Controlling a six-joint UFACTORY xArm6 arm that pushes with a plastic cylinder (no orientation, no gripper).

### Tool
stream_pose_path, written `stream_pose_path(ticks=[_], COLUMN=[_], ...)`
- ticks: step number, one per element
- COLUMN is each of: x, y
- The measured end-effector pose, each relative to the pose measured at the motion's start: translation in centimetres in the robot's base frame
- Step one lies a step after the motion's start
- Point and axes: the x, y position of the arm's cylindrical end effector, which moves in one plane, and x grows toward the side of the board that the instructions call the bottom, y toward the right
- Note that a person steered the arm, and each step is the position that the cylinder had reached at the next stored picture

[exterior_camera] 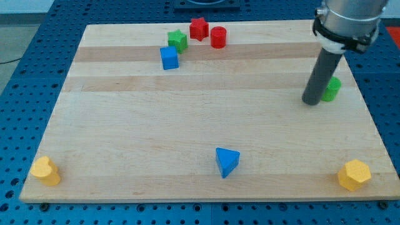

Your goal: Move the green circle closer to the red circle

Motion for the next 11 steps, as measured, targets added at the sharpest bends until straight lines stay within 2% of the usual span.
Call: stream_pose_path(ticks=[1, 2, 3, 5, 6, 7, 8, 9, 11], x=[4.2, 4.4, 0.6, -0.4, -3.3, -6.3, -6.4, -9.7, -10.0], y=[0.8, 7.5, 9.5, -0.8, -3.5, -3.9, -1.0, 0.0, -9.0])
